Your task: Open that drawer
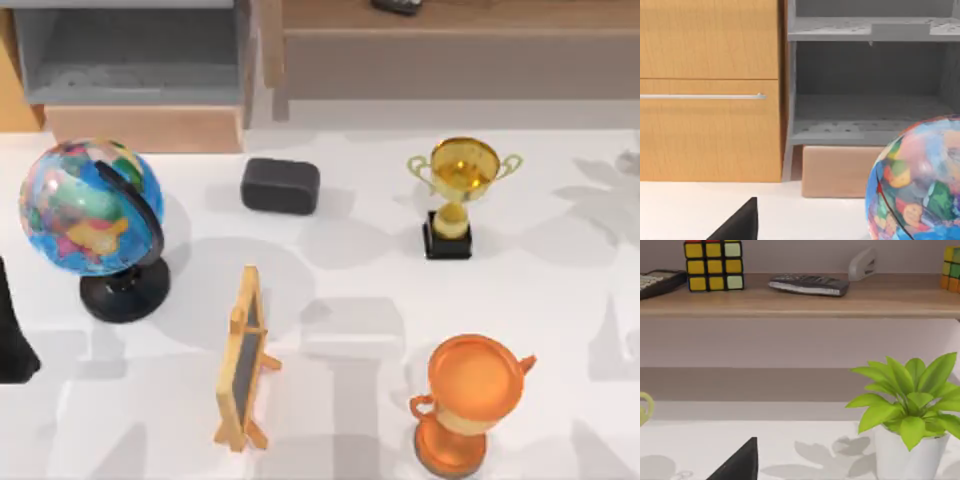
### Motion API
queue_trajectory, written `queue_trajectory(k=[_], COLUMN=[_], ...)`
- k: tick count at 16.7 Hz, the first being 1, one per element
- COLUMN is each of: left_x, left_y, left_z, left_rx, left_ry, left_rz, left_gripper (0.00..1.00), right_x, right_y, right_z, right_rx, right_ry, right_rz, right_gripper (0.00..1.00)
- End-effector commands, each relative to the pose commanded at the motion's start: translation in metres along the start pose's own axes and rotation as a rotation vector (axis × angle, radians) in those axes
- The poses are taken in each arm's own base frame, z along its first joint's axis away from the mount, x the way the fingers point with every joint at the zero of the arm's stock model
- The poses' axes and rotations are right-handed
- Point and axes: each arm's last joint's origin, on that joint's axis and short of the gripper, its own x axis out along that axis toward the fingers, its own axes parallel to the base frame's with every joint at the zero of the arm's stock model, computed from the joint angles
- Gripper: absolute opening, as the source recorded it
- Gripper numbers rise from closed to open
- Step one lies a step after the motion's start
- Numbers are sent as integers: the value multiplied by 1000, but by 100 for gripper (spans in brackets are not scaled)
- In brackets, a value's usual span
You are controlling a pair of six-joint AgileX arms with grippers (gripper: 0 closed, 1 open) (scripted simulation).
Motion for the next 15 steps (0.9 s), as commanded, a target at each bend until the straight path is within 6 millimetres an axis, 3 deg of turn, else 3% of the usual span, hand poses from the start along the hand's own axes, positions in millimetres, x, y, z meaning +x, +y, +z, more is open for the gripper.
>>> queue_trajectory(k=[4,8,11,15], left_x=[1,12,33,77], left_y=[-1,-7,-18,-44], left_z=[7,33,55,71], left_rx=[1,-1,-6,-8], left_ry=[-15,-45,-42,-21], left_rz=[3,7,4,-2], left_gripper=[100,100,100,100], right_x=[0,0,0,0], right_y=[0,0,0,0], right_z=[0,0,0,0], right_rx=[0,0,0,0], right_ry=[0,0,0,0], right_rz=[0,0,0,0], right_gripper=[100,100,100,100])
